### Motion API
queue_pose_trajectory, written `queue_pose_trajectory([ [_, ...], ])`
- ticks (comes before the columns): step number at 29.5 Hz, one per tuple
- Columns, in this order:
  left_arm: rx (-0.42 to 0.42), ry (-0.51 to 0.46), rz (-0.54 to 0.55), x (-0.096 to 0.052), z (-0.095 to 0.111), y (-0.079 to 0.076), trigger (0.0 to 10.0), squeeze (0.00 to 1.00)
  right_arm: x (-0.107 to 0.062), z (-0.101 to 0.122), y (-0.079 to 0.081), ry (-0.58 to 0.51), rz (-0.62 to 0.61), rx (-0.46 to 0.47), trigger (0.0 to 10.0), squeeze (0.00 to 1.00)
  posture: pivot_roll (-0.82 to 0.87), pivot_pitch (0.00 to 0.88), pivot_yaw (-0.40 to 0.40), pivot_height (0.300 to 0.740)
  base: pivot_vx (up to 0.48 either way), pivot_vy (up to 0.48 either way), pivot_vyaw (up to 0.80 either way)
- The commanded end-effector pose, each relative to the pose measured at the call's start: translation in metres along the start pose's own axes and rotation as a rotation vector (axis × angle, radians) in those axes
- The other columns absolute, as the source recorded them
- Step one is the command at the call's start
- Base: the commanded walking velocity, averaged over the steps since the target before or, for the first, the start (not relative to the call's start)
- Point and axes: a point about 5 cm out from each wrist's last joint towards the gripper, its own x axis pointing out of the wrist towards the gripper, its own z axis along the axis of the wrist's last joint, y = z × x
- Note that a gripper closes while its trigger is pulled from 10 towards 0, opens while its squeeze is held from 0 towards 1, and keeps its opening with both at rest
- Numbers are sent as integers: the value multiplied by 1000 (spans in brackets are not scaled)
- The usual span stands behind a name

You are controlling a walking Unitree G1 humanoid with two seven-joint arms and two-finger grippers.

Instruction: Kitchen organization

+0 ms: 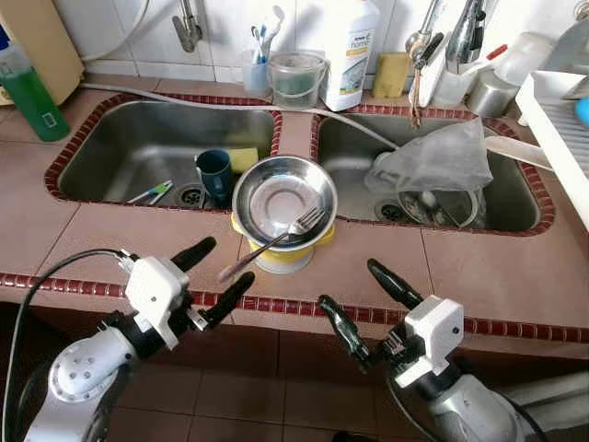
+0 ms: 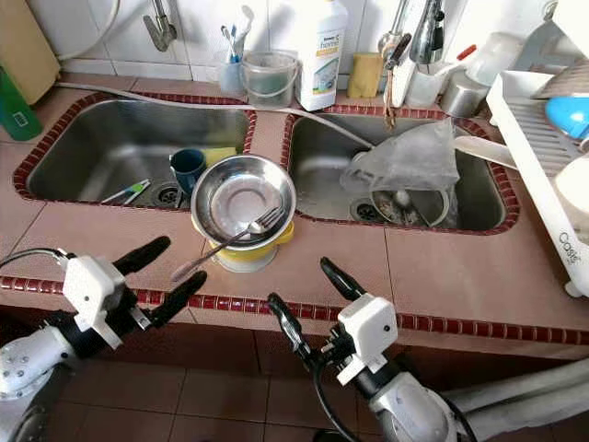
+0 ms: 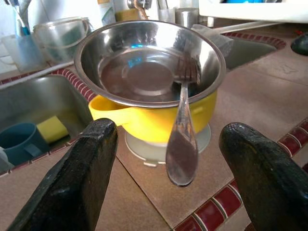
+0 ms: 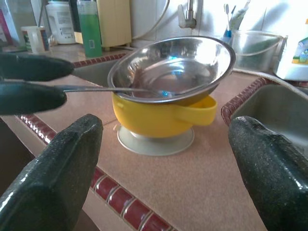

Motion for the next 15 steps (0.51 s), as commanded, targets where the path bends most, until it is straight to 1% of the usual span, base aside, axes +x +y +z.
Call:
queue_pose_trajectory([
  [1, 7, 9, -18, 1, -3, -3, 10000, 0, 0, 5, -1, -12, 2, -2, 10000, 0, -73, 177, 8, 740, 0, 0, 0],
  [8, 3, 1, -34, 9, -8, -7, 10000, 0, 1, 11, -3, -26, -4, -4, 10000, 0, -97, 175, 13, 740, 0, 0, 0],
  [15, 8, -18, -56, 18, -7, -9, 10000, 0, 1, 15, 1, -34, 7, -2, 10000, 0, -115, 173, 25, 740, 0, 0, 0],
])
